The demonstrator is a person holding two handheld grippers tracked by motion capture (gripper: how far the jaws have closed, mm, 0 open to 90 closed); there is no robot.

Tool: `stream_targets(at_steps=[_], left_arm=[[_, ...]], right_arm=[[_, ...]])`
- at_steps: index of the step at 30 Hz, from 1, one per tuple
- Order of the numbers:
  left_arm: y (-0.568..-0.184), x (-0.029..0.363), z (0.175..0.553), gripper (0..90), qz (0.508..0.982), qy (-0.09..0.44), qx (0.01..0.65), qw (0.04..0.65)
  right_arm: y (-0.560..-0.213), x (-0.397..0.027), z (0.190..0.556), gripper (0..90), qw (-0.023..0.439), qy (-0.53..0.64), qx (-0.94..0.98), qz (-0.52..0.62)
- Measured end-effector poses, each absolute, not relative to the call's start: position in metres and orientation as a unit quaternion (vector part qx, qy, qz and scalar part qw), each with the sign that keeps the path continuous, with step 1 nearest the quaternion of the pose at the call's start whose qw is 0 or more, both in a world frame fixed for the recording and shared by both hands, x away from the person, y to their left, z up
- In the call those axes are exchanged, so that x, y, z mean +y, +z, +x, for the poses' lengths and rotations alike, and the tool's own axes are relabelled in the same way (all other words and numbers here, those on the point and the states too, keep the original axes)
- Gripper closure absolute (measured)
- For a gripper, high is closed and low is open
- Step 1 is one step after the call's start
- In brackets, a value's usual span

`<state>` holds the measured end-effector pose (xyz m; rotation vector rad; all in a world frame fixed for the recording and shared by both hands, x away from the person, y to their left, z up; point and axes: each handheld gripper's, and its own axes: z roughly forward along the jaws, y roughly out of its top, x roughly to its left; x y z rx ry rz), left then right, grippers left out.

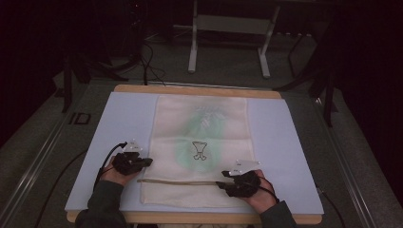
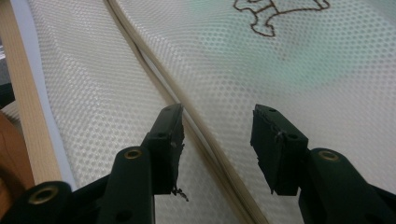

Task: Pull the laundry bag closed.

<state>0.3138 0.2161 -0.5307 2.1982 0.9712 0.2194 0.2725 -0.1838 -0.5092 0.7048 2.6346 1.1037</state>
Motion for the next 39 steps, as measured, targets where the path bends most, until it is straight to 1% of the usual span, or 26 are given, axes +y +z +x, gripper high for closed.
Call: stream_targets(at_steps=[16, 24, 39], left_arm=[[-0.531, 0.216, 0.314, 89.1, 0.853, 0.082, 0.372, 0.357], [-0.531, 0.216, 0.314, 89.0, 0.853, 0.081, 0.372, 0.358], [-0.531, 0.216, 0.314, 88.9, 0.855, 0.083, 0.369, 0.355]], right_arm=[[-0.508, -0.159, 0.274, 53.9, 0.091, 0.373, 0.899, 0.209], [-0.506, -0.138, 0.275, 53.9, 0.085, 0.377, 0.903, 0.186], [-0.506, -0.111, 0.277, 54.0, 0.077, 0.380, 0.908, 0.159]])
